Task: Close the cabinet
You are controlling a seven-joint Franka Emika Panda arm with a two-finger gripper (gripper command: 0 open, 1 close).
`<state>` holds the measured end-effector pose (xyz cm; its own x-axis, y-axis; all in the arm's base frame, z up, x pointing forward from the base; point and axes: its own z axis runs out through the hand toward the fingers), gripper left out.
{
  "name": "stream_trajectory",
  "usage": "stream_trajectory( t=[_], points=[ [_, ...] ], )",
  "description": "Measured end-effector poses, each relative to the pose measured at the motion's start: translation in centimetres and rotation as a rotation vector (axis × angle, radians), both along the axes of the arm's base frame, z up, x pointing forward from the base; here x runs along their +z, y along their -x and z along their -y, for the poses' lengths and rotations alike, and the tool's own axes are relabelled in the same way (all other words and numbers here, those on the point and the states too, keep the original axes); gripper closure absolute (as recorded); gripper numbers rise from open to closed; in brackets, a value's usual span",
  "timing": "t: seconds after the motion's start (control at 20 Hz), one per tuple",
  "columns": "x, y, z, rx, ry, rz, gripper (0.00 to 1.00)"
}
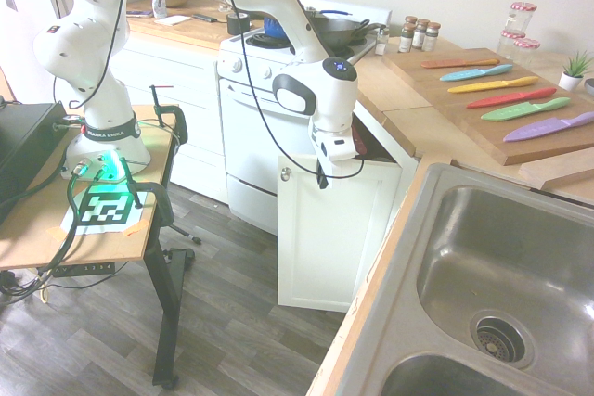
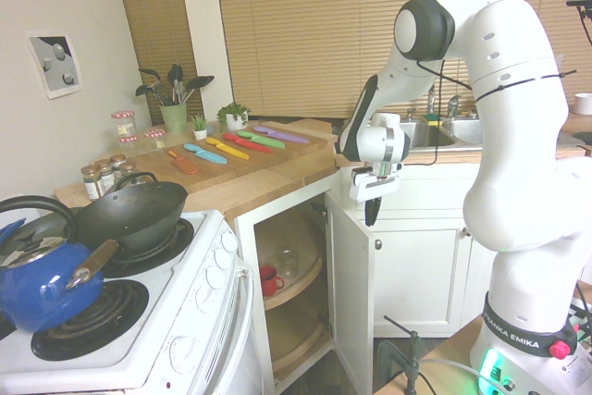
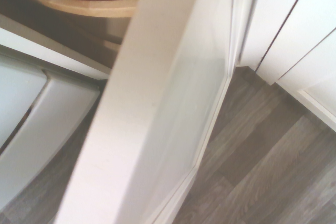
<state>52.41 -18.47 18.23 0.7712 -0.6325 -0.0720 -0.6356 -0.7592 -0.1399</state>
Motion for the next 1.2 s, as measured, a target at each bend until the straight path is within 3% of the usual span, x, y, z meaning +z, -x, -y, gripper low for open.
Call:
stream_trajectory(
  t=[0.65, 1.2],
  points=[
    [0.2, -1.1, -5.0, 0.006, -0.007, -0.013, 1.00],
    [-0.1, -0.3, -15.4, 0.074, 0.059, -0.027, 1.00]
  ],
)
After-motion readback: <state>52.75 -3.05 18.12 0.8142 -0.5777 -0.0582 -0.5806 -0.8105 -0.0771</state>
